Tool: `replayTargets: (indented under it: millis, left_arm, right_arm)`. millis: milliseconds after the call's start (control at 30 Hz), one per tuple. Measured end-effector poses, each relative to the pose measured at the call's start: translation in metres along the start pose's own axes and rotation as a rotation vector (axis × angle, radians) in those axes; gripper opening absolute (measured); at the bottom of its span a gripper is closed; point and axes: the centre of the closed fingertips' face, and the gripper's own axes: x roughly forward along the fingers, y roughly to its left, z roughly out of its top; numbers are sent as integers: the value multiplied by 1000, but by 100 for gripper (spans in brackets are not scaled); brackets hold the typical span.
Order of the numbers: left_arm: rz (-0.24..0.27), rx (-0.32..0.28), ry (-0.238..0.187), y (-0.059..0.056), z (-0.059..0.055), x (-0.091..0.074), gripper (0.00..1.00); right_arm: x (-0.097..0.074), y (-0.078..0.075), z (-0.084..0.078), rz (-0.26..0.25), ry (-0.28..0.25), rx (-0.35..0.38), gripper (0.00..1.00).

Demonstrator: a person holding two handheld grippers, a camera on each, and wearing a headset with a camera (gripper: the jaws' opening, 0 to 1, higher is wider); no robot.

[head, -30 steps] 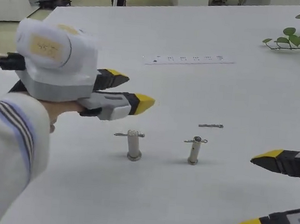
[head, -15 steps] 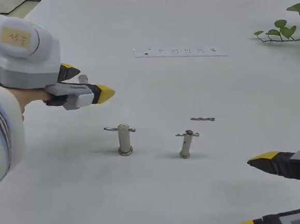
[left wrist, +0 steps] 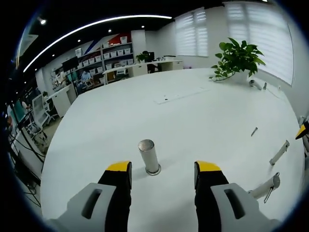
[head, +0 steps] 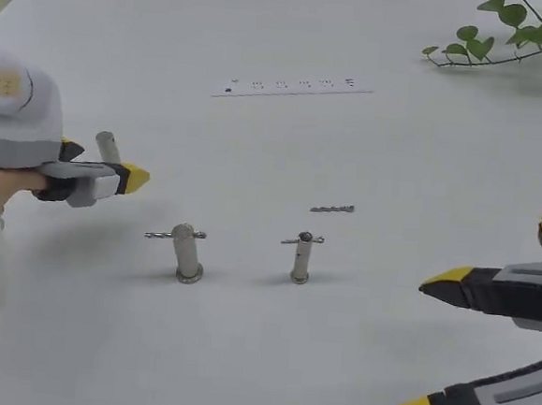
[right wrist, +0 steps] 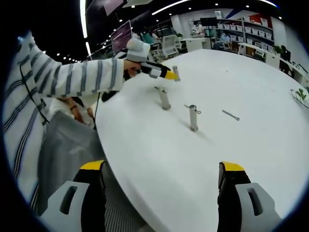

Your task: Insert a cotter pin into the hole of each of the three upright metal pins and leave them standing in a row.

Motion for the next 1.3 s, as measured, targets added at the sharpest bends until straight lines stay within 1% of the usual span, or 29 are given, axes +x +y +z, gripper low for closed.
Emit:
replayTargets:
  millis: [33, 67, 100, 200, 333, 467, 533, 567, 600, 633, 700, 833, 933, 1100, 1200, 1233, 1267, 1300]
  left_arm:
    - [5, -18, -6, 1, 0, 1, 50]
    - [10, -25, -17, 2, 1, 3, 49]
    - [11, -24, -17, 2, 1, 4, 49]
    - [33, 3, -4, 5, 0, 8, 47]
    - [51, 40, -15, 4, 3, 9, 44]
    - [60, 36, -14, 7, 4, 14, 37]
    - [62, 34, -4, 6, 3, 15, 35]
    - [65, 45, 7, 5, 1, 15, 34]
    - [74, 68, 22, 7, -2, 16, 31]
    - [80, 87, 28, 8, -3, 17, 30]
    - [90, 75, 24, 11, -1, 17, 26]
    - [116, 47, 10, 21, 3, 20, 24]
    - [129, 56, 19, 27, 3, 21, 21]
    - [122, 36, 12, 28, 6, 26, 21]
    - [114, 42, 9, 27, 8, 29, 19]
    - [105, 47, 10, 25, 8, 30, 15]
    - [81, 50, 13, 21, 8, 31, 13]
    - [98, 47, 17, 24, 7, 31, 13]
  right_arm:
    - [0, 0, -1, -1, 1, 5, 98]
    - [0, 0, -1, 0, 2, 8, 98]
    - [0, -1, -3, 1, 4, 12, 98]
    - [2, -1, -8, 5, 21, 14, 97]
    - [3, -1, -9, 8, 22, 20, 97]
    - [5, -3, -12, 6, 23, 32, 97]
    - [5, -4, -14, 3, 28, 33, 97]
    - [4, -4, -15, 2, 33, 34, 97]
    - [4, -5, -16, 1, 36, 37, 97]
    - [4, -6, -18, -1, 40, 42, 96]
    - [4, -7, -20, -1, 47, 45, 96]
    - [3, -9, -22, -3, 52, 52, 96]
    - [4, -10, -24, -2, 67, 56, 95]
    - [4, -11, -26, -1, 75, 59, 95]
    - [4, -11, -26, -2, 79, 56, 95]
    - [3, -12, -26, -4, 79, 56, 95]
    - [3, -12, -26, -5, 77, 56, 95]
    - [3, -13, -25, -6, 77, 57, 95]
